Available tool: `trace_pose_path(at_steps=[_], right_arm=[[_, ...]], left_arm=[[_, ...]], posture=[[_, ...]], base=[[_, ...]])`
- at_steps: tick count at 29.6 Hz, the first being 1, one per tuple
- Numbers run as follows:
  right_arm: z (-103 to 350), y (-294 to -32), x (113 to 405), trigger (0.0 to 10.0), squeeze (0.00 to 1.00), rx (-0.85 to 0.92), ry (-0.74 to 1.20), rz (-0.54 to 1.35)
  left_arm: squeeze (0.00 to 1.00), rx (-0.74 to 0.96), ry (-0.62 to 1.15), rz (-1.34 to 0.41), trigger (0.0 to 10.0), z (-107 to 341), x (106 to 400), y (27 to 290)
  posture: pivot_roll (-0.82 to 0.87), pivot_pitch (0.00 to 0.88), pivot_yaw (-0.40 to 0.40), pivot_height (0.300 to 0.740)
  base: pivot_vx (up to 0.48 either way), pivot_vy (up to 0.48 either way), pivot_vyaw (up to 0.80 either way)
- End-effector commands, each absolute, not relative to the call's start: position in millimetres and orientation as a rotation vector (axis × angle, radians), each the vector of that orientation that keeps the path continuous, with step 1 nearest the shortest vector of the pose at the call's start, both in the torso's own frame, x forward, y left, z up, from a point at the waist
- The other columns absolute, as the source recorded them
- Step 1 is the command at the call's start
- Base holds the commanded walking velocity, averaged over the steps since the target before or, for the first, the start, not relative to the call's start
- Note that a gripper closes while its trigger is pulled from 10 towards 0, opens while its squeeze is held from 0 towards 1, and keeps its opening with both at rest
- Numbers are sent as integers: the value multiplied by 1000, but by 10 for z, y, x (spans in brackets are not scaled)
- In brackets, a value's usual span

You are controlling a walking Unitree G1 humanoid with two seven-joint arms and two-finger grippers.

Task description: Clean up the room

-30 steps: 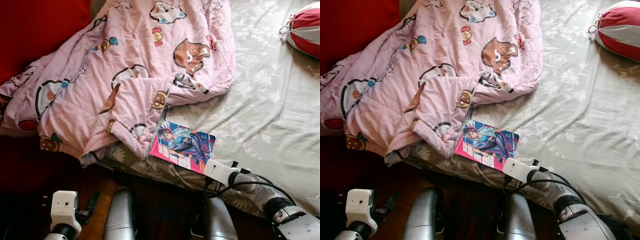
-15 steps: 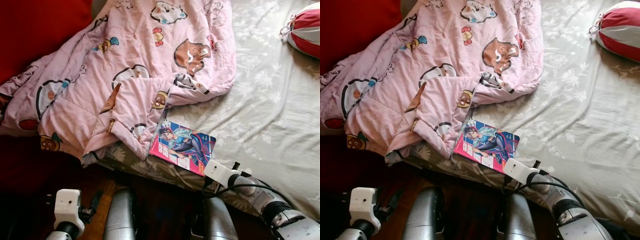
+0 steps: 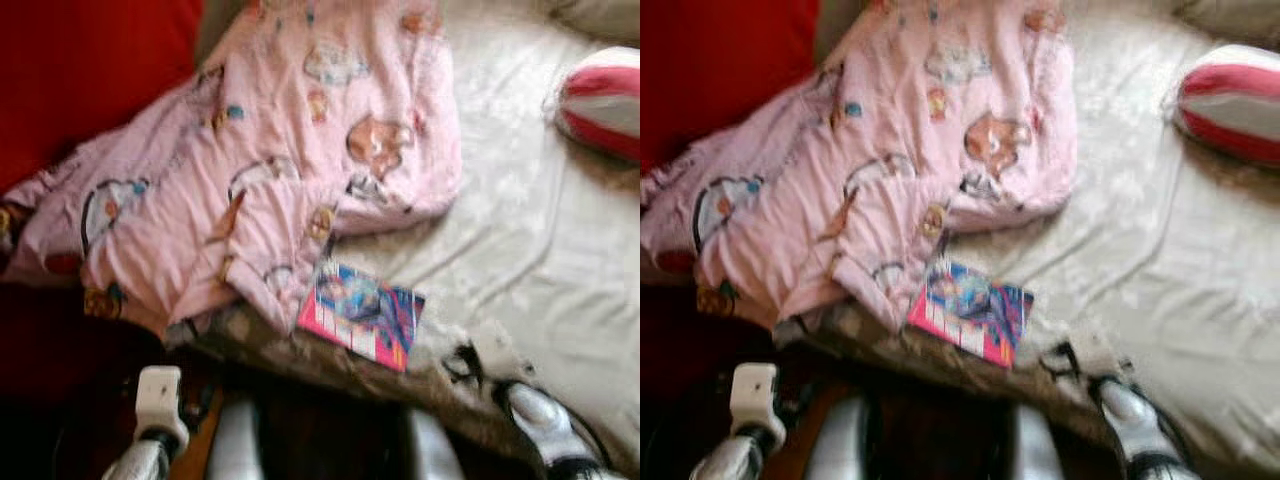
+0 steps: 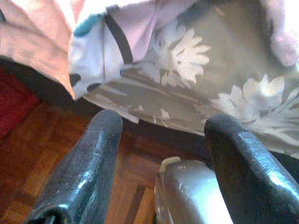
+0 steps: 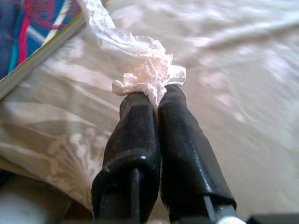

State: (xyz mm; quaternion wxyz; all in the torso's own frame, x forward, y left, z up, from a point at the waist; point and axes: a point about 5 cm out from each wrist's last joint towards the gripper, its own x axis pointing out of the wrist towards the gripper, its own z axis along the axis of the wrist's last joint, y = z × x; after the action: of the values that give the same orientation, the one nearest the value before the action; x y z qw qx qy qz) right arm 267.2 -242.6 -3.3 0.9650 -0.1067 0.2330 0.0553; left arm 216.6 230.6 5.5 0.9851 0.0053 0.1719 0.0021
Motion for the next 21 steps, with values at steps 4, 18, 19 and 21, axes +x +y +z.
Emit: trace_pose_path(at_steps=[4, 18, 19, 21], right_arm=[[-112, -2392, 2461, 4039, 0, 109, 347, -37], [-547, -2353, 2091, 10000, 0, 331, 603, -349], [-547, -2353, 2091, 10000, 0, 331, 603, -349], [-608, -2304, 2038, 10000, 0, 321, 671, -323]], left_arm=[[0, 5, 413, 58, 10000, -109, 2126, 2442], [0, -44, 555, 85, 10000, -343, 2294, 2300], [0, -44, 555, 85, 10000, -343, 2294, 2300], [0, -71, 589, 91, 10000, -389, 2304, 2236]], posture=[[146, 0, -16, 607], [65, 0, -7, 622], [65, 0, -7, 622], [28, 0, -17, 632]], base=[[0, 0, 0], [0, 0, 0], [0, 0, 0], [0, 0, 0]])
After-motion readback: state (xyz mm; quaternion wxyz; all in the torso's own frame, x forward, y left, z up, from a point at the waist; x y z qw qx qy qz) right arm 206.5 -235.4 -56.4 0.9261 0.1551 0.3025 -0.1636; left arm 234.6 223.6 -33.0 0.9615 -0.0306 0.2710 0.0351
